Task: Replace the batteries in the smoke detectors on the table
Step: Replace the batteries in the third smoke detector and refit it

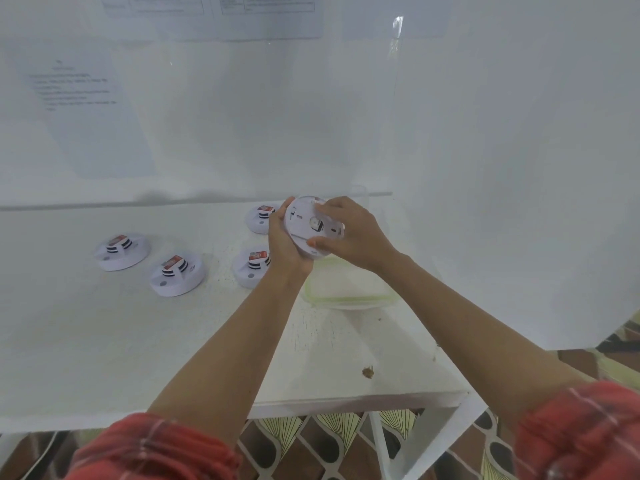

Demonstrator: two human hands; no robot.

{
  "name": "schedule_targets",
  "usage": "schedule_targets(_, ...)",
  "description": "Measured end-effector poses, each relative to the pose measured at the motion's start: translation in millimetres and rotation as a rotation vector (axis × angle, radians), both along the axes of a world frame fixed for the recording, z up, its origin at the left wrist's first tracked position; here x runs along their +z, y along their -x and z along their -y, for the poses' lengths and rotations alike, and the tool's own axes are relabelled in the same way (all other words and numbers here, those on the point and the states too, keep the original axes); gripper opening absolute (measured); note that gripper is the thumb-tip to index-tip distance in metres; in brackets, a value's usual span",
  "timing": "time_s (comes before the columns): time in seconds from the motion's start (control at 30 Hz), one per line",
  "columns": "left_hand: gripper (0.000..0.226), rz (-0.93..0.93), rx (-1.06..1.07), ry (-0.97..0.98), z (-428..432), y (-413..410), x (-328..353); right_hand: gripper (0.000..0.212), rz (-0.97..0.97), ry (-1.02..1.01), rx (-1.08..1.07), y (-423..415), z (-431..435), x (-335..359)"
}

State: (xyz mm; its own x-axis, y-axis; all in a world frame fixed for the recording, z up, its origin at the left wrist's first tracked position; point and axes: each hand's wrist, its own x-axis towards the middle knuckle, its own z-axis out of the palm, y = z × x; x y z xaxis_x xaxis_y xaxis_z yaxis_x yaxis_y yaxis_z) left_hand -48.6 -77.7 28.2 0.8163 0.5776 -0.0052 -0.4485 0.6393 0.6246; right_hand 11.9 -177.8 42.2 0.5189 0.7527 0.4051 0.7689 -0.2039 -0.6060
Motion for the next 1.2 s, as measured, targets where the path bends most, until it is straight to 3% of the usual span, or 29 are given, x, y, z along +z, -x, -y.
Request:
schedule_targets(0.3,0.044,0.027,0.065,0.064,-4.4,1.1,-2.6,0.058,0.015,-0.068,-0.023,-0.2,-7.9,-10.8)
schedule_targets(0.43,0.055,0.021,0.080,0.053,-3.0,1.8,-3.0,0.051,0.059,-0.026,-0.014,-0.3,-9.1,-12.8)
schedule_targets(0.6,0.025,-0.019,0.154,0.101,-3.7,-1.3,-6.2,0.045,0.059,-0.038,-0.036,0.7,-14.5,-15.9)
schedule_targets(1.2,0.014,-0.194,0.307,0.150,5.1,-14.5,-1.8,0.042,-0.015,-0.078,-0.136,3.5,-24.5,-29.6)
